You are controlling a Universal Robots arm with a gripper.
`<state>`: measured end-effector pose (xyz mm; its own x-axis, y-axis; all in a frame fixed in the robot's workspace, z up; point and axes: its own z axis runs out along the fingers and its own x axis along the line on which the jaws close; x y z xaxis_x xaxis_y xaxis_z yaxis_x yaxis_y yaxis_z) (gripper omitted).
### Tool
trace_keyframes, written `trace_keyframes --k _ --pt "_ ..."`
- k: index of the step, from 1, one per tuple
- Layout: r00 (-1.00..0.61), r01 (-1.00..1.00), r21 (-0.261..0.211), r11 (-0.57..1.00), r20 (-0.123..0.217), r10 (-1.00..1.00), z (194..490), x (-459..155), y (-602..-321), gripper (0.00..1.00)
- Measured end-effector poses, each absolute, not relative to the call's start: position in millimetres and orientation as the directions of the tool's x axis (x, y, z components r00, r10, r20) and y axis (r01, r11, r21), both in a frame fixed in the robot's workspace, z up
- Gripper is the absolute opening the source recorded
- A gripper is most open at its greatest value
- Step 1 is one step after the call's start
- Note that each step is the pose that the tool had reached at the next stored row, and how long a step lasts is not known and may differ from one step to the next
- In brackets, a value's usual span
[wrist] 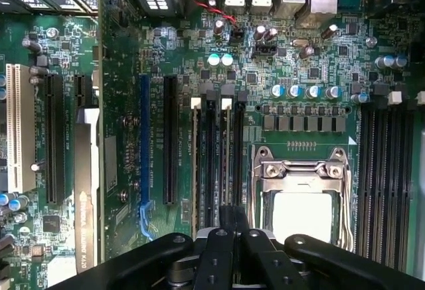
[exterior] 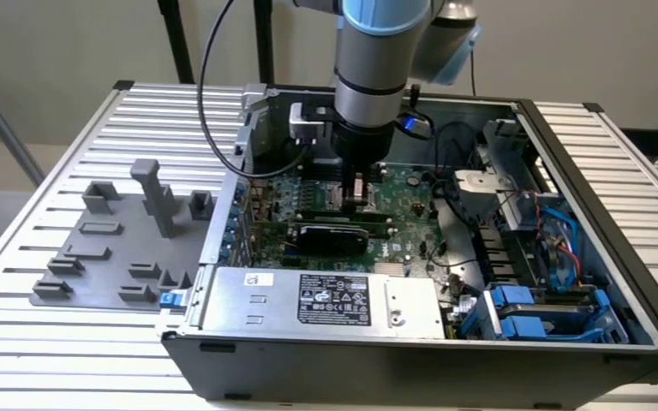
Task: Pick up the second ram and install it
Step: 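Press down the second ram until it locks into place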
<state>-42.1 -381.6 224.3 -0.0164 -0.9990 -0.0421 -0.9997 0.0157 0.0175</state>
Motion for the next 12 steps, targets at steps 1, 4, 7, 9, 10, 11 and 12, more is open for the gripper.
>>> trace_keyframes --k 1,4,7,9,10,11,12 --pt "-0.016 -1.0 0.017 0.016 -0.044 -0.999 227.0 -42.1 -381.5 0.0" --pt "-0.017 -1.0 0.017 0.016 -0.045 -0.999 240.1 -42.0 -381.2 0.0" --pt "-0.016 -1.0 0.017 0.016 -0.045 -0.999 243.2 -42.0 -381.2 0.0" --pt "-0.017 -1.0 0.017 0.016 -0.045 -0.999 243.2 -42.0 -381.2 0.0" --pt "-0.016 -1.0 0.017 0.016 -0.045 -0.999 243.3 -42.0 -381.2 0.0" --pt "-0.017 -1.0 0.017 0.016 -0.044 -0.999 243.3 -42.1 -381.2 0.0" --pt "-0.017 -1.0 0.017 0.016 -0.044 -0.999 243.3 -42.1 -381.2 0.0"
